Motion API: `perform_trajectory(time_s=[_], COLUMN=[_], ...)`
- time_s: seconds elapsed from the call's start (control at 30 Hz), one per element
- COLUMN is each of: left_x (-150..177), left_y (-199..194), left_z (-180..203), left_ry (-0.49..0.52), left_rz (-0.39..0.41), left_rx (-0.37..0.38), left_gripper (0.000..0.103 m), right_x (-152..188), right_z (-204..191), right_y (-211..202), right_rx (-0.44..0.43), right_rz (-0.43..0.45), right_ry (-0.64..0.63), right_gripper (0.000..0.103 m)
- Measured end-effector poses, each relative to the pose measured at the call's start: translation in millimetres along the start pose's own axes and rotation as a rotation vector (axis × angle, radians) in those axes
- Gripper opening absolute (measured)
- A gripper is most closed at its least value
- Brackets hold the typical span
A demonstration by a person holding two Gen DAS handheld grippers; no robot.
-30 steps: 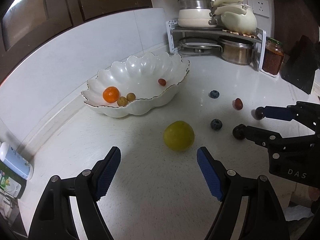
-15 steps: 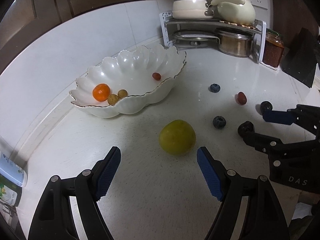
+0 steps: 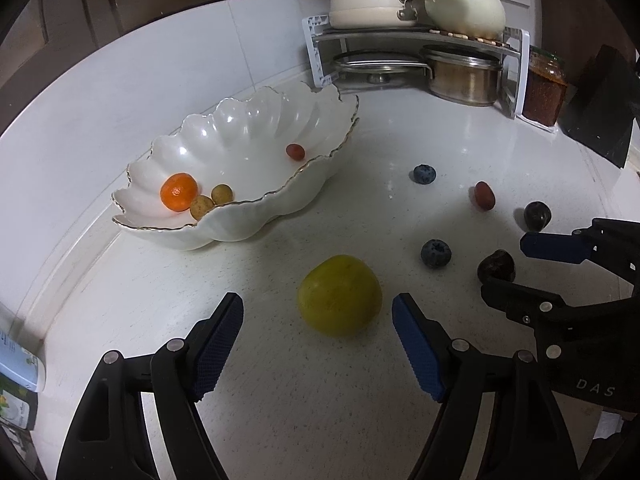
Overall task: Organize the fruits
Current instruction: 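Close the left tool on the lime while the right tool closes on the plum, then lift the lime with the left tool while the right tool lifts the plum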
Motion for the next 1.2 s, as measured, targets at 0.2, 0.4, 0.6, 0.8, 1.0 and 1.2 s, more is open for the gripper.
perform_trajectory(time_s=[0.2, 0.4, 0.6, 0.8, 1.0, 1.2], left_x=[-2.3, -6.3, -4.7, -3.3, -1.0, 0.4], left_y=[6.6, 13.2, 21.4, 26.0, 24.4, 16.9], left_z=[3.1, 5.4, 7.6, 10.9, 9.4, 6.8], left_ry=[-0.006, -0.014, -0.039, -0.052, -0.079, -0.104], left_rz=[-0.006, -0.012, -0.035, -0.052, -0.053, -0.055], left_rx=[0.011, 0.016, 0.037, 0.04, 0.036, 0.017], left_gripper=[0.075, 0.072, 0.063, 0.05, 0.05, 0.05], right_x=[-0.8, -3.3, -3.5, -2.8, -1.5, -2.8], right_z=[0.9, 1.7, 4.2, 3.7, 2.1, 1.4], right_y=[3.4, 6.9, 11.4, 13.5, 13.5, 9.7], right_rx=[-0.009, -0.017, -0.025, -0.039, -0.05, -0.058], right_rz=[-0.001, 0.001, -0.015, -0.027, -0.028, -0.019], right_ry=[0.005, 0.007, 0.022, 0.016, 0.007, -0.001], right_gripper=[0.051, 0.05, 0.044, 0.033, 0.031, 0.031])
Point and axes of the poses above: each gripper's, at about its wrist camera, not at the fingertips, and y roughly the way its jaws point, z to its right, x to its underside, the point moved 10 cm from there along y, roughly the way its jaws point, and after that the axes turned 15 degrees about y, right-handed, at the moved point
